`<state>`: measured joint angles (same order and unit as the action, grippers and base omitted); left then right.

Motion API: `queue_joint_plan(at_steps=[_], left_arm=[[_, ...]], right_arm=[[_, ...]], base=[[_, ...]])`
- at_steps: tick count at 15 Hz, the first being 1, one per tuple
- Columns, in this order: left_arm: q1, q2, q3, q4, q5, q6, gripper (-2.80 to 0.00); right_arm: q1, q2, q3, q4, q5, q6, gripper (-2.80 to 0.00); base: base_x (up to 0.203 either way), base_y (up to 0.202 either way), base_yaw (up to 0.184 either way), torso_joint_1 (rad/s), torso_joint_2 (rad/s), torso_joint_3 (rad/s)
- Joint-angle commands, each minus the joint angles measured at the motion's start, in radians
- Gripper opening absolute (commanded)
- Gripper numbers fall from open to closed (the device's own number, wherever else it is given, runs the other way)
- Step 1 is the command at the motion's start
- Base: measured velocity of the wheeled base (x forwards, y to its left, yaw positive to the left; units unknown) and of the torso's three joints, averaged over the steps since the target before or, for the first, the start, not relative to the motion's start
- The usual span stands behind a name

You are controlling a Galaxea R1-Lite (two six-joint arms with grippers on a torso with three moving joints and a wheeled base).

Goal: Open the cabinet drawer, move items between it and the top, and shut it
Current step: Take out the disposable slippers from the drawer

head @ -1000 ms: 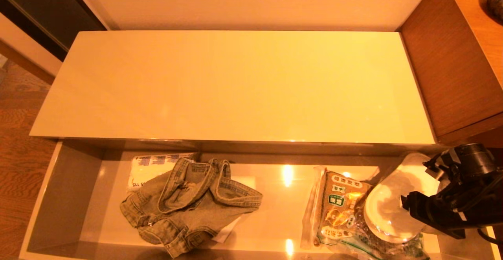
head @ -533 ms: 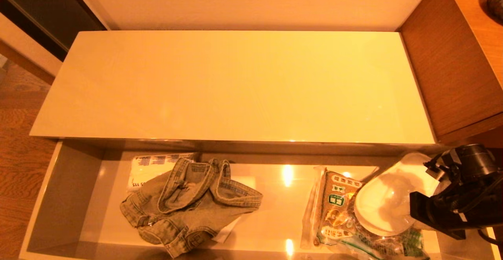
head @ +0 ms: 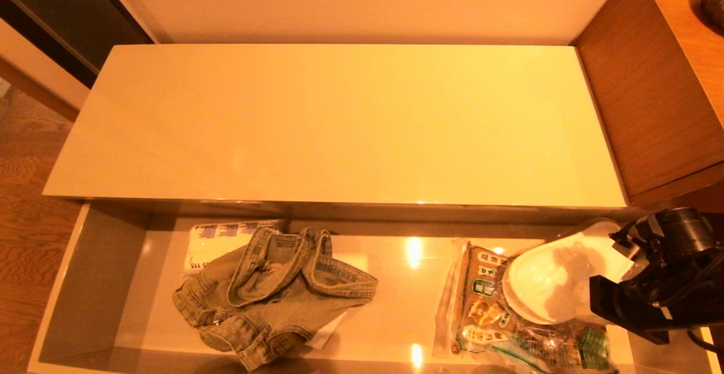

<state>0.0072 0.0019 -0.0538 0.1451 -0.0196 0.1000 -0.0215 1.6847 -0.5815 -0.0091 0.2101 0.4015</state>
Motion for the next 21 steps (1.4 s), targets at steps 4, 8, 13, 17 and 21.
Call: queue_joint_plan(at_steps=[4,8,13,17,21], left_arm=[[0.000,0.000,0.000,0.001,0.000,0.001,-2.80],[0.000,0.000,0.000,0.001,0.000,0.001,-2.80],[0.000,0.000,0.000,0.001,0.000,0.001,-2.80],[0.000,0.000,0.000,0.001,0.000,0.001,-2.80],[0.000,0.000,0.000,0.001,0.000,0.001,-2.80]], right_arm=[[0.001,-0.004,0.001,0.000,0.002,0.002,-2.80],[0.000,-0.018,0.002,0.000,0.002,0.003,-2.80],[0.000,-0.012,0.000,0.001,0.001,0.004,-2.80],[0.000,-0.058,-0.010,0.003,0.002,0.008,-2.80],[0.012,-0.091,-0.024,0.035,0.003,0.010,-2.80]], base=[[0.000,0.000,0.000,0.000,0.00,0.000],[0.000,0.000,0.000,0.000,0.00,0.000],[0.000,0.000,0.000,0.000,0.00,0.000],[0.000,0.000,0.000,0.000,0.00,0.000],[0.000,0.000,0.000,0.000,0.00,0.000]])
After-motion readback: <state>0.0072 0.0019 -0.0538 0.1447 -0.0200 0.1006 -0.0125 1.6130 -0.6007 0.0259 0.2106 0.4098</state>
